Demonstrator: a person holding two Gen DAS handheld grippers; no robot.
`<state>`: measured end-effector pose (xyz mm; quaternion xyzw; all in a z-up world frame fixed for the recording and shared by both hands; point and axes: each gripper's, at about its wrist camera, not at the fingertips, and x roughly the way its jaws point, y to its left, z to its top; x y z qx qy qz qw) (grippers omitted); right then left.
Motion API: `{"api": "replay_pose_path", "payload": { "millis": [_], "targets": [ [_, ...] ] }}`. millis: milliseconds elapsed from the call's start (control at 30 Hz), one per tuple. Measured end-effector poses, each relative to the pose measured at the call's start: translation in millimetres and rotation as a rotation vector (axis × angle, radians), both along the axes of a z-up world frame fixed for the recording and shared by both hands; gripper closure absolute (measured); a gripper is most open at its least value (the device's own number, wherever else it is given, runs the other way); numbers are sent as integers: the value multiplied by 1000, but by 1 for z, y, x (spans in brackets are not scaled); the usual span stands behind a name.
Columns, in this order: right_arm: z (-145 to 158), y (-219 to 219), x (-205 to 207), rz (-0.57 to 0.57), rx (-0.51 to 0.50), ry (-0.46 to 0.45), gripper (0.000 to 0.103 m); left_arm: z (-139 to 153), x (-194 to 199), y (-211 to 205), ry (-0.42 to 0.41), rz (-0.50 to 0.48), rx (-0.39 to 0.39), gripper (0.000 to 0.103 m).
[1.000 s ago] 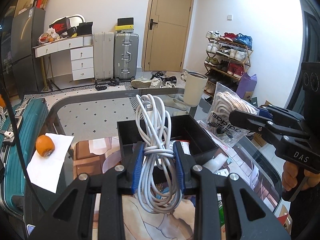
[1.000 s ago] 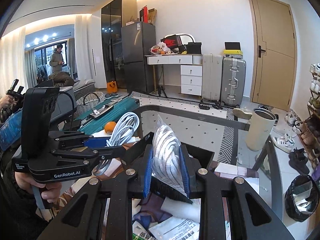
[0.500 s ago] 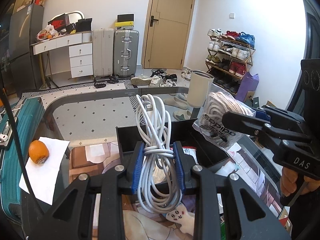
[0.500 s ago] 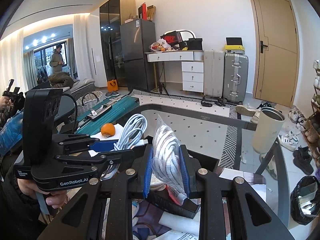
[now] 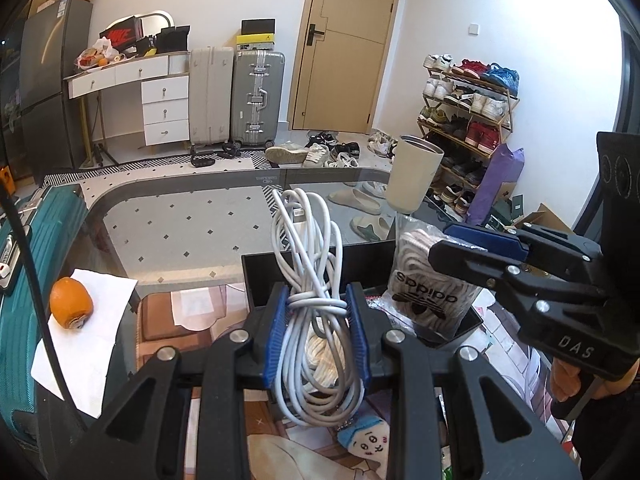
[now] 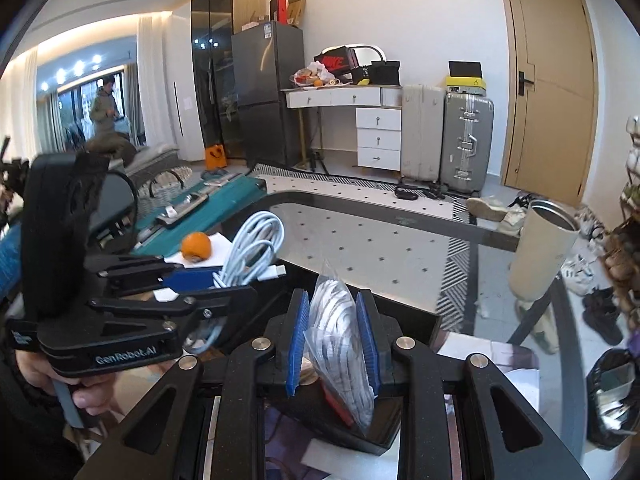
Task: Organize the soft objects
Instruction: 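Lift and carry the rope bag and cable coil over the black box, then lower both items into the black box and open both tools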
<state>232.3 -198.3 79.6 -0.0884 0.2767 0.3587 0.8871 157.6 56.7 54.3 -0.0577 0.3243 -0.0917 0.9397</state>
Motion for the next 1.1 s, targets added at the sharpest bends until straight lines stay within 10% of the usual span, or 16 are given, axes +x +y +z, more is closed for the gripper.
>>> {"api": "replay_pose_path", "payload": {
  "millis": [567, 800, 1100],
  "targets": [
    [-51, 27, 22, 56, -10, 141, 78, -4, 5, 11, 6, 18, -12, 76],
    [-47, 17, 18, 60, 18, 147, 33, 0, 3, 5, -11, -2, -6, 76],
    [-37, -36, 11, -55, 16, 108, 12, -9, 2, 1, 21, -24, -2, 72]
  ]
}}
